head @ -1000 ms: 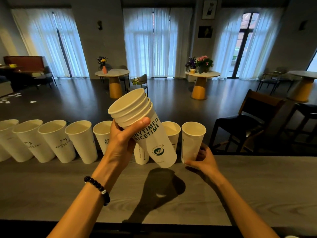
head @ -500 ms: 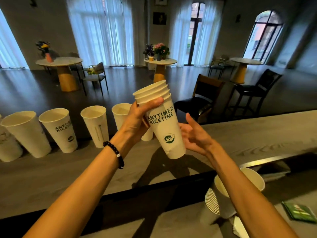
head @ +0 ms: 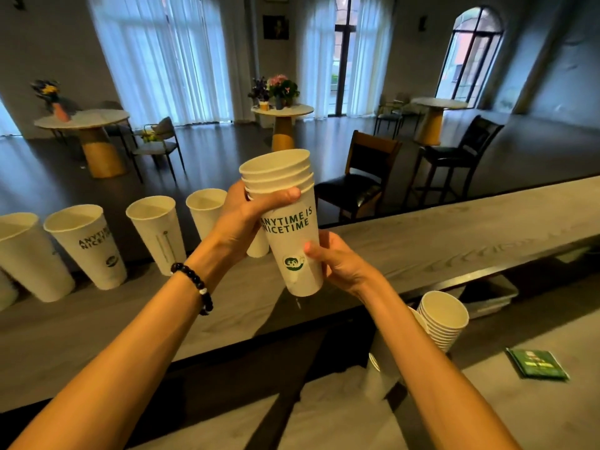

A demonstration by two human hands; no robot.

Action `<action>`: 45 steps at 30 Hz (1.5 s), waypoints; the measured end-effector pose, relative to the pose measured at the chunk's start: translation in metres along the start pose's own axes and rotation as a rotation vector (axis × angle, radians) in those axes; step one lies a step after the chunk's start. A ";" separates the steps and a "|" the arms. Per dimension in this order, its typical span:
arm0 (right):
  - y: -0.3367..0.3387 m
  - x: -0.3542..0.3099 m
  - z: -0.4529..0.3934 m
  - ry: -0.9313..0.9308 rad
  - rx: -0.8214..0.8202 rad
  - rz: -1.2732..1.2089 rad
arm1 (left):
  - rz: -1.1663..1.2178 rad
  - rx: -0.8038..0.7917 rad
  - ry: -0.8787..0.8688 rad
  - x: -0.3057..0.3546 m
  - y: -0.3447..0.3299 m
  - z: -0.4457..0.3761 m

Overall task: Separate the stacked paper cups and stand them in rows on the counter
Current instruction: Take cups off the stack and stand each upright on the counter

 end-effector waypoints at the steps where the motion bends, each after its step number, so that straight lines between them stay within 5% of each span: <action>1: -0.002 -0.001 -0.002 0.005 0.004 -0.001 | -0.030 0.007 -0.017 0.001 0.003 -0.001; 7: -0.014 -0.003 -0.018 0.093 0.103 0.064 | -0.120 0.178 -0.091 0.014 0.037 -0.005; 14: -0.010 0.037 -0.044 0.056 0.140 0.139 | 0.095 0.332 -0.159 0.046 0.095 -0.014; 19: 0.032 0.046 -0.065 0.011 0.320 0.092 | 0.191 0.448 -0.229 0.069 0.137 -0.022; 28: 0.077 0.049 -0.119 0.059 0.555 0.109 | 0.130 0.482 -0.156 0.041 0.150 -0.024; 45: 0.065 0.060 -0.154 0.024 0.487 0.119 | 0.074 0.428 -0.052 0.000 0.130 -0.038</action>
Point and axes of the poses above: each hand's wrist, its own z-axis away from the middle knuckle, its own y-axis out of the back of the hand, x = y × z, the point moved 8 cm from there along -z, towards the middle knuckle, and after that the axes turned 12 degrees about x, right-handed, at the moved point
